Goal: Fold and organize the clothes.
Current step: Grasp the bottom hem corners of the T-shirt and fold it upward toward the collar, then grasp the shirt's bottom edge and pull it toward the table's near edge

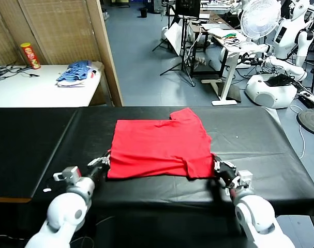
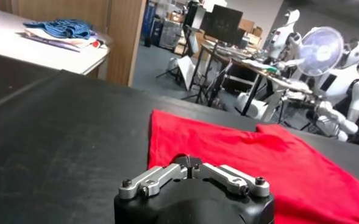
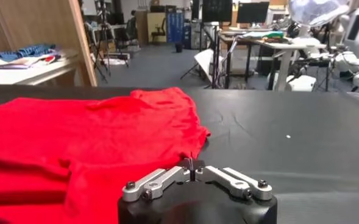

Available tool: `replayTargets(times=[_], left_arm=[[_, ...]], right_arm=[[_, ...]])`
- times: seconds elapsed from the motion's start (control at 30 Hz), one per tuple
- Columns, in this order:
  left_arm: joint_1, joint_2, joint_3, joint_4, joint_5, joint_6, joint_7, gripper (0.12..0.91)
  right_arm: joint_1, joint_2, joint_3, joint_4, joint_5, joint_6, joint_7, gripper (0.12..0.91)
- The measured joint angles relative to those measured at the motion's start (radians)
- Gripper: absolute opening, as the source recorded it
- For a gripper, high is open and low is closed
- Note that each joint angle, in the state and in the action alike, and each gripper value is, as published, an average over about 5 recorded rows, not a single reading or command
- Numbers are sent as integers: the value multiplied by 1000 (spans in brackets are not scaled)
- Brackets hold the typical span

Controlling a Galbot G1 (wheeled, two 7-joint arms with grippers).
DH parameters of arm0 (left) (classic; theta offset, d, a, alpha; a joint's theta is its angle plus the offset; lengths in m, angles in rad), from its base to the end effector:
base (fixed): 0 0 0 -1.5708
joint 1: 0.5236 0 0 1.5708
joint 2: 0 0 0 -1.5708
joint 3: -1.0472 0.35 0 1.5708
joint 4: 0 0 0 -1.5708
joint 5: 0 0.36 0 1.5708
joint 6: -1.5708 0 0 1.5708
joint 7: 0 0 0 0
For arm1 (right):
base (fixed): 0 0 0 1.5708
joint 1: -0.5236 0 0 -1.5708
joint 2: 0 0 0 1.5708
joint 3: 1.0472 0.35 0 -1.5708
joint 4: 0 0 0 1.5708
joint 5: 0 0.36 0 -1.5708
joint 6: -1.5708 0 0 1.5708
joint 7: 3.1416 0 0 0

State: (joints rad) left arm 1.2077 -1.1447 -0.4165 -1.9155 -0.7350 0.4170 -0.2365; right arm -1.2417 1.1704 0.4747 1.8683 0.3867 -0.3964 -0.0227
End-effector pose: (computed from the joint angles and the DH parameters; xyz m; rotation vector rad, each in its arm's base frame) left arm 0.2969 0.0614 -0.2739 -0.1205 -2.7511 0.3408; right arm 0.2925 -0.0798 -0.2938 0.2551 -2.7964 0.0263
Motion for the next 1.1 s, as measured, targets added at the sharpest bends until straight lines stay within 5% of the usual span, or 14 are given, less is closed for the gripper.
replayTargets(times=[0.17,0.3,0.53,0.67,0.87,1.0,1.1], left_arm=[[-9,1,2,27,26,-4,5,170],[9,6,-6,18,33,-3,12,372],[74,11,-28,-25,25,12,23,732],[103,12,-31,-32,19,26,34,792],[121,11,-32,-21,-1,45,39,786],[126,12,-34,-12,-2,48,36,629],[132,13,-35,-10,0,49,34,462]], right_arm=[[-55,-27,31,67,12,-18,20,549],[-126,-38,61,121,11,-16,26,745],[-222,-26,71,138,-10,-13,25,789],[-232,-17,61,129,-20,-14,25,674],[-237,-10,51,122,-34,-10,26,353],[-248,-10,52,132,-36,-12,40,156],[-263,-8,55,149,-36,-25,64,121]])
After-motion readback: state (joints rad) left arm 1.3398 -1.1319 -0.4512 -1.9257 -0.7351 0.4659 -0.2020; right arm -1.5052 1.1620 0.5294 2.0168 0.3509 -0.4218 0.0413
